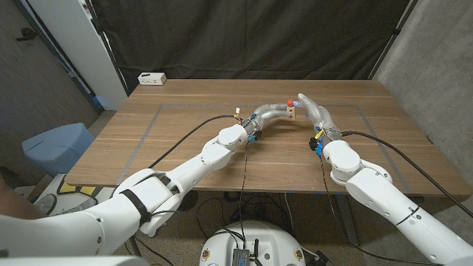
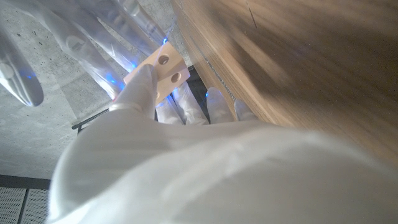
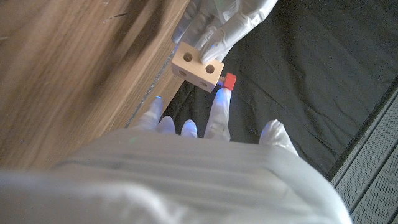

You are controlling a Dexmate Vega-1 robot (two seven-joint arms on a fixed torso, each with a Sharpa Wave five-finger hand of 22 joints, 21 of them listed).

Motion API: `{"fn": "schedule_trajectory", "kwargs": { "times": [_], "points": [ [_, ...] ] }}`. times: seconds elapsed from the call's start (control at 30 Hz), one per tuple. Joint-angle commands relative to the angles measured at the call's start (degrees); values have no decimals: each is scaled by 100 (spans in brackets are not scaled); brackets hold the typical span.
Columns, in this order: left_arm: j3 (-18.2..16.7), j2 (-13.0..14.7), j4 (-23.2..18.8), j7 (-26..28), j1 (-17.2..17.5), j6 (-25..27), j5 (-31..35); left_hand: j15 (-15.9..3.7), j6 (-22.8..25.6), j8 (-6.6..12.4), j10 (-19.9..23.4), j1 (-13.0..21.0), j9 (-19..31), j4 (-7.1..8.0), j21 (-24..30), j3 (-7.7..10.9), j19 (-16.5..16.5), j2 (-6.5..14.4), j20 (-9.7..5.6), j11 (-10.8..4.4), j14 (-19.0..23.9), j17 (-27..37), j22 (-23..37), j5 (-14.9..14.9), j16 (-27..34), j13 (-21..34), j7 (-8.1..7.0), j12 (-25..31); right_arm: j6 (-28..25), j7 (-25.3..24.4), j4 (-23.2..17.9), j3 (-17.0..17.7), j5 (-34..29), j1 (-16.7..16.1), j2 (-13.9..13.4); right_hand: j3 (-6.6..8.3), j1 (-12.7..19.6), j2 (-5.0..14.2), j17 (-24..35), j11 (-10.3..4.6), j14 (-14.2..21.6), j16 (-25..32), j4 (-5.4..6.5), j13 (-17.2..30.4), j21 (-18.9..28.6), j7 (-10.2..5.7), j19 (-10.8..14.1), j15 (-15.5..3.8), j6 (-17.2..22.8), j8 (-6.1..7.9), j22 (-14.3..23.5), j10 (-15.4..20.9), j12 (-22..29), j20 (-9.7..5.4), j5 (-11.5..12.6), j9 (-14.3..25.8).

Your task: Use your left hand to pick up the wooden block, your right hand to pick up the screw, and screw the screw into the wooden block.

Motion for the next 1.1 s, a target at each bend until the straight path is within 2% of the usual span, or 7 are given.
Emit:
{"fn": "schedule_trajectory", "kwargs": {
  "times": [0.03, 0.33, 0.63, 0.83, 0.87, 1.1],
  "points": [
    [-3, 29, -87, 19, 52, 53, -6, 8, 453, 41, 37, -284, 28, 448, 14, 430, 32, 334, 12, 8, 37, 3, 32, 28, 24, 14, 388, 40, -5, -29, -56, 0, -31, -27, 1, 35, 17, 38, 0, -61, 56, 41, -37, -6, 6, 5, 71, 15, 169, 54, 18, 108, 32, 16, 0, 28],
    [2, 57, -176, 62, 88, 88, 8, 6, 460, 44, 47, -293, 28, 456, 15, 438, 36, 340, 12, 16, 39, 3, 32, 29, 23, 16, 399, 46, 35, -2, -89, 12, -49, -68, -28, 63, 23, 50, 0, -248, 119, 37, -56, -7, -10, 50, 112, -6, 431, 79, 17, 284, 46, 25, 0, 29],
    [6, 106, -320, 104, 142, 169, 15, 10, 450, 40, 36, -301, 28, 458, 14, 441, 37, 341, 12, 17, 39, 2, 32, 28, 23, 18, 399, 41, 63, -75, -107, 38, -64, -128, 8, 82, 26, 54, -1, -249, 166, 35, -71, -6, -18, 53, 146, -39, 594, 80, 16, 455, 66, 20, -1, 30],
    [14, 113, -351, 123, 153, 175, 26, 12, 456, 42, 47, -308, 28, 461, 15, 443, 40, 341, 10, 18, 42, 3, 33, 28, 23, 19, 398, 46, 46, -288, -160, 104, -125, -232, 69, 110, 39, 50, -5, -215, 357, 76, -95, -6, 32, 78, 351, -96, 763, 67, 18, 644, 79, -65, -3, 30],
    [17, 115, -354, 128, 153, 174, 31, 13, 461, 44, 47, -308, 29, 458, 15, 444, 39, 338, 10, 18, 42, 1, 33, 28, 23, 18, 416, 45, 50, -297, -166, 119, -126, -246, 67, 122, 43, 49, -6, -163, 409, 82, -104, -4, 58, 82, 460, -106, 783, 45, 19, 696, 76, -95, -5, 31],
    [25, 112, -379, 142, 160, 175, 40, 12, 456, 41, 35, -309, 28, 456, 15, 447, 41, 340, 7, 16, 44, 1, 33, 27, 23, 17, 406, 39, 83, -333, -194, 202, -149, -316, 53, 140, 54, 35, -7, -121, 510, 91, -123, -1, 84, 84, 629, -135, 716, -34, 18, 746, 53, -108, -8, 33]
  ]
}}
